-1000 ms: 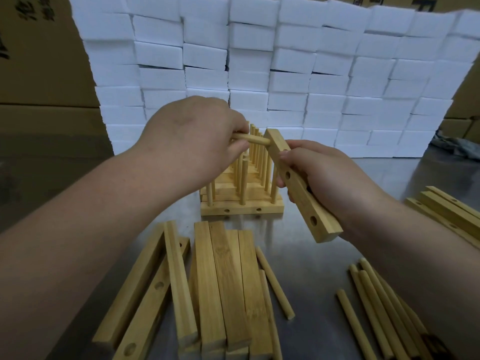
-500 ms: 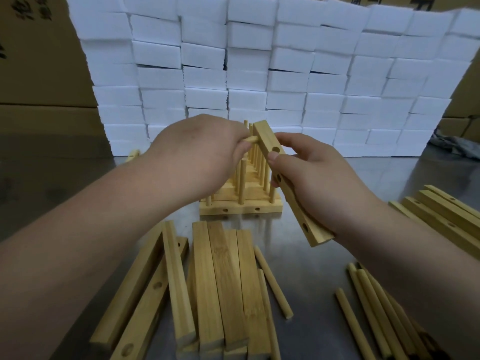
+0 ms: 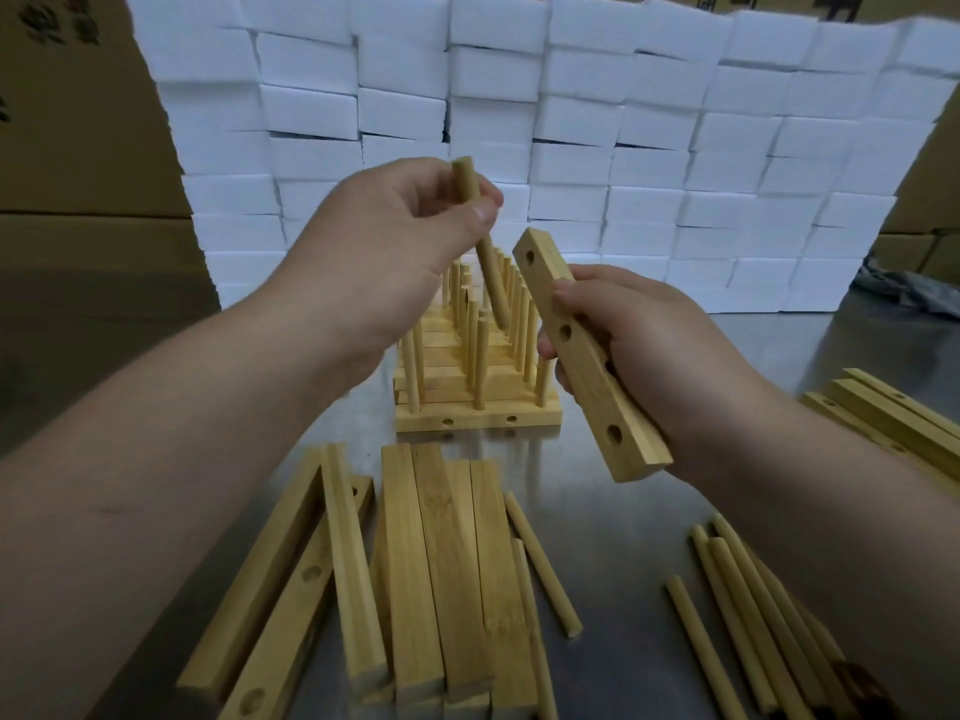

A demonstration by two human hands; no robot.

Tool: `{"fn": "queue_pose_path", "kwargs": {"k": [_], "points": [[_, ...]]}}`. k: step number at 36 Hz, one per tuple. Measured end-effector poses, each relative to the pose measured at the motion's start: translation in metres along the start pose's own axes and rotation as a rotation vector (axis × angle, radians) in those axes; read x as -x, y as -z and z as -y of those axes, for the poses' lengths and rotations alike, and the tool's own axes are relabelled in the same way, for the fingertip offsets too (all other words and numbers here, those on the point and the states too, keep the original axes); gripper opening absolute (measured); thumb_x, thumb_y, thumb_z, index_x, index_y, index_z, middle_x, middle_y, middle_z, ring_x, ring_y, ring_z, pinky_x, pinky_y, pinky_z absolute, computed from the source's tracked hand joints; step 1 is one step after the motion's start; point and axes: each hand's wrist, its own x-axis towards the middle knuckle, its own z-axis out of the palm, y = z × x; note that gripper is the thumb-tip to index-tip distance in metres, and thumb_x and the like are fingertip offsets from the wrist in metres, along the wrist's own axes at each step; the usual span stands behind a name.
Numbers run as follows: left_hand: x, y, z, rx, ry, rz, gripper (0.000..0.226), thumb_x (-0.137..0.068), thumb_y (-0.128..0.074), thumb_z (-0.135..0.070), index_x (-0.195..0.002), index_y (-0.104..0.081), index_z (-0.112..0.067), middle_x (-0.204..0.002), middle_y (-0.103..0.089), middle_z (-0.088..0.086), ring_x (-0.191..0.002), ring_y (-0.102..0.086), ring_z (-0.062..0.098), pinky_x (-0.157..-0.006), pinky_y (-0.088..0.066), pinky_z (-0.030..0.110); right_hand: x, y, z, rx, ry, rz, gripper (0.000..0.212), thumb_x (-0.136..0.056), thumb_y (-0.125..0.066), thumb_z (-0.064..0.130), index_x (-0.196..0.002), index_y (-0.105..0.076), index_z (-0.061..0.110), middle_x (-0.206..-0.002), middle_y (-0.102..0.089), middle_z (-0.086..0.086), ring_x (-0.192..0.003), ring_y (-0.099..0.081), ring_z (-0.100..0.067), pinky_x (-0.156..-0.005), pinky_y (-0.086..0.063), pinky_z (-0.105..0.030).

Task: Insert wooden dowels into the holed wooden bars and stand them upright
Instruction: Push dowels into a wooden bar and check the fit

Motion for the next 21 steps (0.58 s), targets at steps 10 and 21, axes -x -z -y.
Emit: {"fn": "queue_pose_path", "kwargs": {"k": [10, 21], "points": [[-0.004, 0.003, 0.000, 0.331, 0.058, -0.121, 0.015, -0.087, -0.058, -0.003, -0.079, -0.062, -0.014, -0.068, -0.063, 0.000, -0.063, -0.067, 0.013, -0.060, -0.051, 0.017, -0.006, 0.005, -0.002, -0.015, -0.069, -0.015, 0.021, -0.090, -0.046, 0.023, -0.082, -0.063, 0.015, -0.058, -0.060, 0.002, -0.047, -0.049, -0.013, -0.046, -0.039, -0.023], [-0.003, 0.011, 0.002, -0.223, -0.028, -0.085, 0.011, -0.085, -0.063, -0.020, -0.078, -0.064, -0.028, -0.064, -0.068, -0.006, -0.056, -0.062, 0.002, -0.053, -0.052, 0.015, -0.009, 0.011, 0.002, -0.039, -0.073, -0.080, 0.018, -0.088, -0.047, 0.023, -0.081, -0.062, 0.016, -0.056, -0.060, 0.002, -0.043, -0.050, -0.012, -0.046, -0.041, -0.023]]}}
